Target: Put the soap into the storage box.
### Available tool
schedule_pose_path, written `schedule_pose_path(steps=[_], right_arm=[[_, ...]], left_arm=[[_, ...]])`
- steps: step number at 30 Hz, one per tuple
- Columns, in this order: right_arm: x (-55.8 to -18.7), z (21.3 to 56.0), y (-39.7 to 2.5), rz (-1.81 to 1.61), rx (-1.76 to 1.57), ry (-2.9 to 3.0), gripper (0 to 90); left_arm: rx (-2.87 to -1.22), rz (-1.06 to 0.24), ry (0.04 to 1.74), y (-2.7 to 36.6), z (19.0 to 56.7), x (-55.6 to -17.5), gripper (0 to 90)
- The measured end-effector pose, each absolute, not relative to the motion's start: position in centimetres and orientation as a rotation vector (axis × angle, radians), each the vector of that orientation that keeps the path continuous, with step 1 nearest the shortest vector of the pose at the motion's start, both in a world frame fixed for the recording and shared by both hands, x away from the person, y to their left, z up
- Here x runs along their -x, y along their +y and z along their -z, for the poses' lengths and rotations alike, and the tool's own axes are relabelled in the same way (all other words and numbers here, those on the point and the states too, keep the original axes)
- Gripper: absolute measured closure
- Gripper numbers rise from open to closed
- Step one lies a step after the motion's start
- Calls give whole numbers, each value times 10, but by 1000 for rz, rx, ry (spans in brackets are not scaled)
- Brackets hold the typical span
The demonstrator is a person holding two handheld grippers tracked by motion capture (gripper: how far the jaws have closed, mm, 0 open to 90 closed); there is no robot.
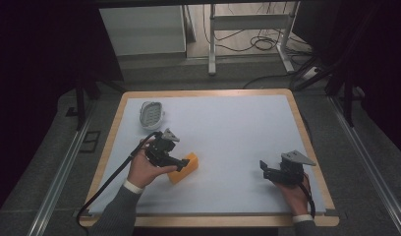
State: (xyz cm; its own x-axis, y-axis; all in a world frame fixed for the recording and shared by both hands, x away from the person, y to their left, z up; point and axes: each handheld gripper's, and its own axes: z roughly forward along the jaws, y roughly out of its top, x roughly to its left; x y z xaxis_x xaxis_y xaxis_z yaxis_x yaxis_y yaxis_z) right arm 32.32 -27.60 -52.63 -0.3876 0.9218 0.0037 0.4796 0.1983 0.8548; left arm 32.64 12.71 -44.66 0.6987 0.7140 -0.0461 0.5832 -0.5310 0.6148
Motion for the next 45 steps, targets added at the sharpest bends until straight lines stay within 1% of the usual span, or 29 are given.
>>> schedule_pose_path(steps=[7, 18, 30, 33, 35, 37, 42, 45], right_arm=[[-323, 526, -276, -1106, -1302, 1952, 103], [-323, 526, -276, -1104, -1299, 1950, 103], [-323, 526, -276, -1105, -1298, 1952, 103], [-323, 526, -276, -1104, -1298, 1952, 103], [-323, 526, -276, -1104, -1298, 1952, 103], [-323, 526, -276, -1104, -1298, 1951, 103], [-322, 526, -275, -1099, -1297, 1952, 103], [-323, 526, -275, -1098, -1298, 1951, 103]], left_arm=[[-2343, -271, 968, 112, 454, -328, 210], [-2397, -258, 984, 106, 466, -332, 209], [-2436, -217, 1026, 104, 488, -338, 269], [-2450, -233, 1039, 104, 492, -338, 334], [-2450, -230, 1046, 104, 492, -338, 342], [-2447, -228, 1053, 104, 494, -339, 385], [-2444, -209, 1055, 105, 496, -340, 427], [-2440, -186, 1046, 104, 496, -338, 512]])
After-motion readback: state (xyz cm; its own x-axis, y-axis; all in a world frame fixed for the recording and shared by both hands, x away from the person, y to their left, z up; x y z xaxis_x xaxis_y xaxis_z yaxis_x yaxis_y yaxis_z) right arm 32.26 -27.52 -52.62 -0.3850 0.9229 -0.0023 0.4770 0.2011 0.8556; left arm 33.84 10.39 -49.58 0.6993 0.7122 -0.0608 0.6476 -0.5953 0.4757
